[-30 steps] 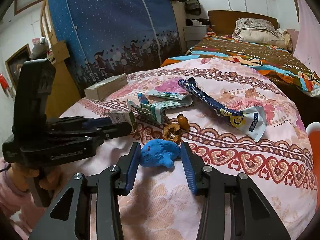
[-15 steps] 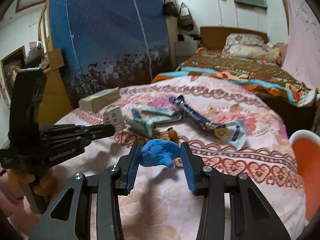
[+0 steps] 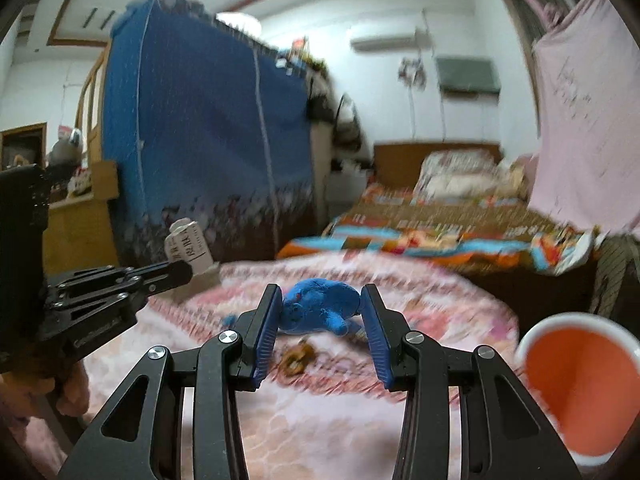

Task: Collect trash
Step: 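Grasp the white paper with the left tool while the right tool lifts the blue lump, then carry both items over the orange basin and open both tools to drop them, then move both open tools back over the remaining trash on the quilt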

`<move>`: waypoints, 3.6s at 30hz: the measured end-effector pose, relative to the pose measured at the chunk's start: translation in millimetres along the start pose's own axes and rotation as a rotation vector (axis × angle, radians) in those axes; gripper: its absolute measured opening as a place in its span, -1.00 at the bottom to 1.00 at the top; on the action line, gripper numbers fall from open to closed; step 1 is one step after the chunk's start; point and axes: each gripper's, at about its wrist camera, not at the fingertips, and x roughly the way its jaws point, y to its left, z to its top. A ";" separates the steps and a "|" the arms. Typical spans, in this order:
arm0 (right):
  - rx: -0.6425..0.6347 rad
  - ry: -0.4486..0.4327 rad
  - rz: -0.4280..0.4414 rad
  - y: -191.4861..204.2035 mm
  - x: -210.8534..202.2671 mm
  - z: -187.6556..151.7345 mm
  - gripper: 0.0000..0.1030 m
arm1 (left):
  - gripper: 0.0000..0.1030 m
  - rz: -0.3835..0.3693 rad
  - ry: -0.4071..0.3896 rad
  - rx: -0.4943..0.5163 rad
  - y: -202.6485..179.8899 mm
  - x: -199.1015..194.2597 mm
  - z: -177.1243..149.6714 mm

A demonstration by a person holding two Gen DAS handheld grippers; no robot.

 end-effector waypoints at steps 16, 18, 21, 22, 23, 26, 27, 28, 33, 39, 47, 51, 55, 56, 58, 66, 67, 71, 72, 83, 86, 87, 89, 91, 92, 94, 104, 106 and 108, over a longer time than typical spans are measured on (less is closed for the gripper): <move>0.013 -0.299 -0.323 -52.0 -57.7 14.2 -0.25 | -1.00 -0.196 -0.195 0.130 -76.9 -3.7 35.3; 0.035 -0.308 -0.349 -57.9 -62.4 13.4 -0.25 | -1.00 -0.225 -0.203 0.145 -87.6 -1.9 38.6; 0.069 -0.307 -0.390 -71.3 -68.0 12.0 -0.25 | -1.00 -0.266 -0.208 0.171 -104.9 1.9 41.4; 0.081 -0.306 -0.404 -74.7 -69.3 11.3 -0.25 | -1.00 -0.279 -0.209 0.180 -111.7 3.8 41.8; 0.094 -0.302 -0.416 -79.9 -70.4 10.3 -0.25 | -1.00 -0.288 -0.206 0.184 -115.9 5.6 42.3; 0.135 -0.277 -0.466 -95.7 -72.3 6.9 -0.25 | -1.00 -0.326 -0.191 0.189 -129.4 13.4 42.2; 0.146 -0.269 -0.480 -99.2 -72.7 6.1 -0.25 | -1.00 -0.339 -0.182 0.188 -133.6 16.4 42.7; 0.162 -0.253 -0.503 -104.4 -72.5 4.9 -0.25 | -1.00 -0.353 -0.171 0.187 -137.8 19.5 43.2; 0.228 -0.170 -0.577 -130.4 -68.0 -3.8 -0.24 | -1.00 -0.423 -0.084 0.174 -157.5 41.6 43.7; 0.295 -0.113 -0.609 -149.7 -66.7 -14.8 -0.24 | -1.00 -0.475 0.029 0.147 -180.6 73.0 40.2; 0.380 -0.021 -0.580 -166.4 -58.5 -28.2 -0.21 | -1.00 -0.469 0.161 0.058 -175.0 101.1 28.3; 0.389 0.010 -0.565 -167.3 -52.8 -29.7 -0.21 | -1.00 -0.451 0.171 0.020 -167.7 101.5 25.3; 0.383 0.025 -0.564 -165.5 -49.7 -29.3 -0.21 | -1.00 -0.441 0.180 -0.013 -164.5 103.3 25.7; 0.382 0.033 -0.565 -165.2 -48.7 -30.0 -0.21 | -1.00 -0.442 0.179 -0.016 -164.0 103.7 25.8; 0.386 0.043 -0.569 -166.4 -47.4 -30.9 -0.19 | -1.00 -0.444 0.174 -0.014 -163.6 102.1 27.0; 0.396 0.046 -0.573 -168.6 -47.1 -30.6 0.10 | -1.00 -0.436 0.164 -0.002 -161.3 99.6 29.0; 0.395 0.045 -0.573 -168.8 -47.1 -30.1 0.16 | -1.00 -0.435 0.164 -0.004 -160.4 99.5 29.0; 0.390 0.029 -0.577 -168.3 -49.1 -28.7 0.30 | -0.89 -0.429 0.162 -0.011 -158.2 99.6 30.4; 0.393 0.024 -0.578 -169.3 -50.8 -28.8 0.31 | -0.87 -0.427 0.161 -0.013 -158.0 99.8 31.2; 0.402 0.011 -0.586 -168.7 -50.2 -24.1 0.63 | 0.26 -0.323 0.117 -0.064 -138.5 91.7 35.7; 0.416 0.018 -0.565 -165.9 -45.7 -20.6 0.84 | 0.54 -0.243 0.079 -0.109 -119.4 84.6 36.2; 0.417 0.026 -0.559 -163.8 -43.2 -19.1 0.89 | 0.58 -0.219 0.068 -0.120 -112.8 82.3 36.3; 0.418 0.042 -0.550 -157.5 -38.6 -16.1 0.97 | 0.70 -0.160 0.046 -0.139 -98.9 77.3 36.4; 0.415 0.034 -0.532 -149.5 -37.1 -12.6 1.00 | 0.74 -0.107 0.027 -0.148 -86.4 72.0 36.2; 0.410 0.021 -0.515 -143.6 -37.0 -9.8 1.00 | 0.76 -0.081 0.021 -0.150 -80.3 69.6 35.7; 0.408 0.006 -0.493 -134.4 -37.2 -6.2 1.00 | 0.77 -0.022 0.011 -0.157 -66.6 64.4 33.9; 0.483 0.033 -0.258 -84.0 -9.5 -0.2 1.00 | 0.78 0.150 0.032 -0.270 4.2 48.9 15.3; 0.471 0.081 -0.241 -77.3 0.6 -2.8 1.00 | 0.78 0.162 0.040 -0.297 13.7 47.2 12.6; 0.453 0.101 -0.240 -72.1 5.1 -3.6 1.00 | 0.78 0.170 0.042 -0.311 20.4 45.8 9.7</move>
